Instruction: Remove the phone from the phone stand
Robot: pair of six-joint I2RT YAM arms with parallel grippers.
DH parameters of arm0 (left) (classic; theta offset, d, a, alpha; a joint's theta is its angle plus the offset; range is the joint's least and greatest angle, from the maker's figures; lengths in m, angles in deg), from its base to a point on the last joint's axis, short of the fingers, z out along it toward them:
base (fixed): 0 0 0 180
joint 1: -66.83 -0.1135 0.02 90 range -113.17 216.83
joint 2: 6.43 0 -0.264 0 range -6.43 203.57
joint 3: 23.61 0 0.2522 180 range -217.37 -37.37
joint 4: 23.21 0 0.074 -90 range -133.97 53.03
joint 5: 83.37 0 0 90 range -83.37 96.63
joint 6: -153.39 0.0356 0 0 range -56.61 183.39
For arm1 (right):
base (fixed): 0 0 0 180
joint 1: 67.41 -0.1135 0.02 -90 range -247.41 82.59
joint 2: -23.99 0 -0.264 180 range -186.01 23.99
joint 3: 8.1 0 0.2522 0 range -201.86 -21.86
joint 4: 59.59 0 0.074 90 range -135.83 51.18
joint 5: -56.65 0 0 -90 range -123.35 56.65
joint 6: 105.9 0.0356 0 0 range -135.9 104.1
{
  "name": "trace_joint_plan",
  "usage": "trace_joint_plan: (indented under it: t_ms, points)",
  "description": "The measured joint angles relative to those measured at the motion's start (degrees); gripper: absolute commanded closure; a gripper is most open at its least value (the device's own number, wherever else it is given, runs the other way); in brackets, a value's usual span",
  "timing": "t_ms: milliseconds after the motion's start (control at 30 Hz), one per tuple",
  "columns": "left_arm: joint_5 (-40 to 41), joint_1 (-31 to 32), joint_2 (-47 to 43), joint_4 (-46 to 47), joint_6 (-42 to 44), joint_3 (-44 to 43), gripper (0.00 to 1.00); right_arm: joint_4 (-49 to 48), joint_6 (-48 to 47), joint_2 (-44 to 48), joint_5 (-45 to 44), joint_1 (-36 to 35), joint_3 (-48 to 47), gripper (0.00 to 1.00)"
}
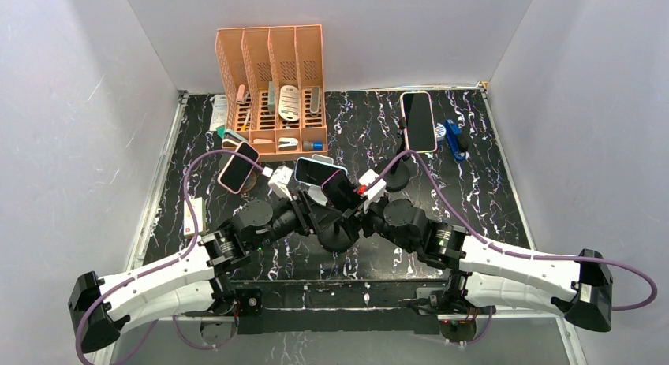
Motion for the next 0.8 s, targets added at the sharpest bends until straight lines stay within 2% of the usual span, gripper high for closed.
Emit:
trace_joint_plan:
  t_ms: [100, 267, 500, 633, 800]
  points:
    - [0.0, 0.0, -1.1, -0.2, 0.3, 0.0, 0.46, 0.0, 0.0, 0.0, 0.1, 0.0, 0.0, 0.43]
    - [0.0, 0.0, -1.2, -0.1, 0.6, 0.0, 0.54, 0.0, 0.0, 0.0, 0.2, 0.0, 0.0, 0.44]
    - [-0.6, 0.0, -0.3, 0.9, 0.9, 0.0, 0.56, 0.1, 0.0, 0.0, 0.4, 0.0, 0.0, 0.45]
    - [-0.9, 0.0, 0.0, 1.2, 1.0, 0.0, 0.67, 0.2, 0.0, 0.0, 0.4, 0.0, -0.1, 0.46]
    - [-0.8, 0.0, 0.5, 1.0, 1.3, 0.0, 0.90, 0.4, 0.2, 0.0, 0.3, 0.0, -0.1, 0.51]
